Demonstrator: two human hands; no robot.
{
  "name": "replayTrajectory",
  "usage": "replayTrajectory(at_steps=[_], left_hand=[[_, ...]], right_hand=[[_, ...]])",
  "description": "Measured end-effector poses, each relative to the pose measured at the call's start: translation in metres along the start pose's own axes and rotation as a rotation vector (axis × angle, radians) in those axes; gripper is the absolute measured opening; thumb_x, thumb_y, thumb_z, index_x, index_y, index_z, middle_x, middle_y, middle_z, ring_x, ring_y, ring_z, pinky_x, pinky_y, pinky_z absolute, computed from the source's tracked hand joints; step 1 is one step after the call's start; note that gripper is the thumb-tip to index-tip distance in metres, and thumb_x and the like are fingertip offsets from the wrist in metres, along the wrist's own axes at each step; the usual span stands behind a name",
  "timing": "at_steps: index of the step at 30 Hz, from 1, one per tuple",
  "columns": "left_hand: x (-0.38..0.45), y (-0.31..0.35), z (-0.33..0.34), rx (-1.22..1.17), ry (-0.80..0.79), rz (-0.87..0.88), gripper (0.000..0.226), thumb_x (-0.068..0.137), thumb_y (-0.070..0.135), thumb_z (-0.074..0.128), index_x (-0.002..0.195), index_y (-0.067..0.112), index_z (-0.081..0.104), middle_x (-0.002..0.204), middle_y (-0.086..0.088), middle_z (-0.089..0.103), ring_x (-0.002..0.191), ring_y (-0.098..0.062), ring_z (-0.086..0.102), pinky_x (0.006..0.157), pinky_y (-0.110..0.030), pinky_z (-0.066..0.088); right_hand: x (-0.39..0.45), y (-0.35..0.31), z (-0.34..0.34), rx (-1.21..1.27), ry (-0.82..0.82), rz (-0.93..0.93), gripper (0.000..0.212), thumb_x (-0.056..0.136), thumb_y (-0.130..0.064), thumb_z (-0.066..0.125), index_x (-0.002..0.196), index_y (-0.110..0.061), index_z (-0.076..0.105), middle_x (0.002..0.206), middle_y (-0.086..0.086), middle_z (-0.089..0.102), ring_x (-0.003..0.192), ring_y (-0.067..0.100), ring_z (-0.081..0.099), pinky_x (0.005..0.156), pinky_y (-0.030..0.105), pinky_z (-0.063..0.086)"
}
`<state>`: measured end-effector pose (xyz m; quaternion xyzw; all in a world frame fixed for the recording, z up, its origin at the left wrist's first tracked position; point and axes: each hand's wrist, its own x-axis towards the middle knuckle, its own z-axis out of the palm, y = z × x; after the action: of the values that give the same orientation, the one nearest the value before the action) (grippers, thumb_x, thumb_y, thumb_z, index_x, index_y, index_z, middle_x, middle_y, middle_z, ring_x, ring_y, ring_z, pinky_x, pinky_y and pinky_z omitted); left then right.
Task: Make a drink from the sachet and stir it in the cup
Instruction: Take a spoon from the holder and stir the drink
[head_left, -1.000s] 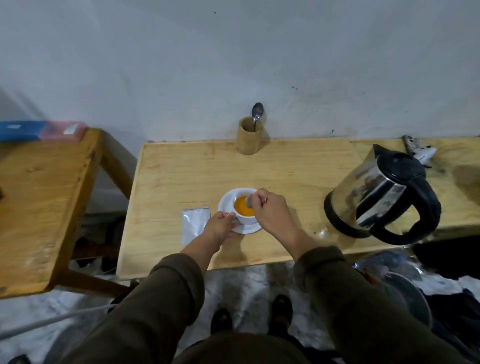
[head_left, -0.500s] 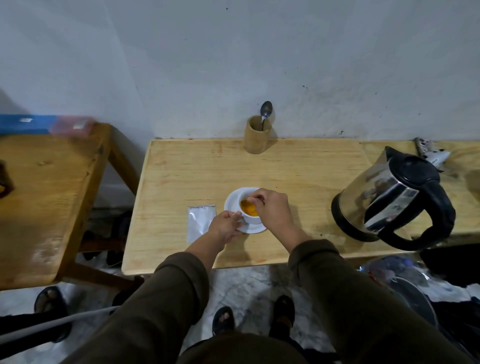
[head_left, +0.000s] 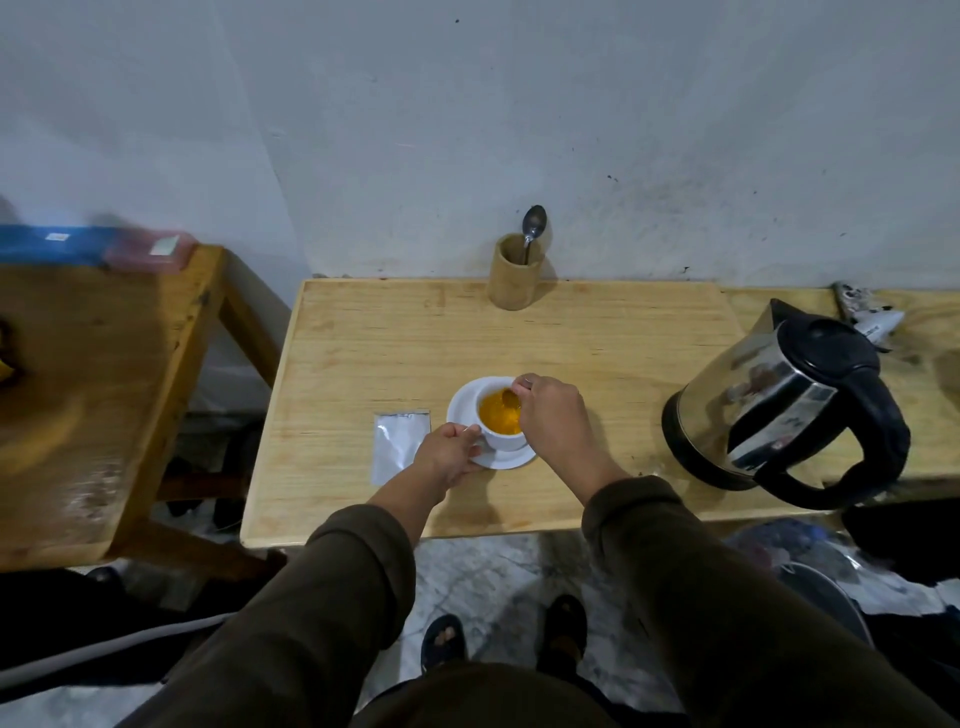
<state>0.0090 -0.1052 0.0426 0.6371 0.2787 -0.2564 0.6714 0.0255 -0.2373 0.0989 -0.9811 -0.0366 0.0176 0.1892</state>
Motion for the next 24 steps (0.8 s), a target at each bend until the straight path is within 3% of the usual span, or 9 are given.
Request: replayTrajectory(at_steps=[2,6,10,14,19,22,24], left_hand=[[-0.002,0.001,0.000,-0.007,-0.006,-0.009,0.019,0.095,0.029,0.052,0.101,0.011,0.054,0.101,-0.009,0.061,0.078,-0.018,0.060,0.043,-0.017,0.049],[-0.003,0.002,0.000,-0.014,-0.006,-0.020,0.016,0.095,0.029,0.053,0.094,0.013,0.054,0.098,-0.009,0.062,0.093,-0.024,0.060,0.055,-0.021,0.050],[-0.002,0.003,0.001,-0.022,-0.003,-0.025,0.019,0.095,0.028,0.054,0.102,0.011,0.055,0.104,-0.011,0.063,0.095,-0.025,0.061,0.067,-0.027,0.053],[-0.005,0.003,0.001,-0.007,0.000,-0.013,0.019,0.095,0.030,0.052,0.102,0.011,0.054,0.103,-0.011,0.062,0.089,-0.024,0.060,0.063,-0.026,0.050],[-0.009,0.005,0.002,-0.015,0.009,-0.005,0.018,0.096,0.028,0.052,0.101,0.011,0.054,0.103,-0.011,0.061,0.091,-0.023,0.059,0.042,-0.016,0.049],[-0.010,0.005,0.002,-0.018,0.003,0.000,0.017,0.096,0.028,0.052,0.097,0.011,0.053,0.102,-0.010,0.061,0.083,-0.020,0.061,0.040,-0.014,0.048],[-0.010,0.005,0.001,-0.018,-0.008,0.002,0.017,0.096,0.027,0.051,0.098,0.010,0.053,0.104,-0.010,0.060,0.086,-0.021,0.060,0.049,-0.017,0.051]], right_hand=[[0.000,-0.001,0.000,0.010,-0.017,0.002,0.033,0.099,-0.019,0.034,0.112,-0.009,0.063,0.109,0.013,0.069,0.099,0.030,0.062,0.079,0.030,0.044],[0.001,-0.004,-0.005,0.128,-0.035,0.035,0.030,0.098,-0.018,0.038,0.099,-0.005,0.065,0.100,0.016,0.072,0.096,0.033,0.064,0.082,0.033,0.045],[0.000,-0.003,-0.011,0.086,-0.038,0.038,0.030,0.098,-0.020,0.038,0.104,0.000,0.060,0.103,0.021,0.068,0.097,0.036,0.061,0.081,0.036,0.045],[0.002,0.002,-0.011,0.046,-0.012,0.045,0.028,0.098,-0.018,0.038,0.108,-0.006,0.061,0.102,0.018,0.068,0.095,0.033,0.062,0.075,0.031,0.044],[0.001,0.001,-0.004,0.035,-0.036,-0.006,0.031,0.099,-0.019,0.035,0.105,-0.011,0.064,0.103,0.012,0.070,0.095,0.030,0.062,0.071,0.025,0.036],[-0.001,-0.004,-0.005,0.096,-0.047,-0.029,0.030,0.098,-0.018,0.038,0.103,-0.006,0.064,0.100,0.015,0.071,0.094,0.033,0.063,0.080,0.032,0.046],[-0.001,-0.005,-0.006,0.147,-0.044,-0.022,0.028,0.097,-0.019,0.040,0.101,-0.004,0.064,0.096,0.017,0.071,0.092,0.034,0.063,0.081,0.035,0.047]])
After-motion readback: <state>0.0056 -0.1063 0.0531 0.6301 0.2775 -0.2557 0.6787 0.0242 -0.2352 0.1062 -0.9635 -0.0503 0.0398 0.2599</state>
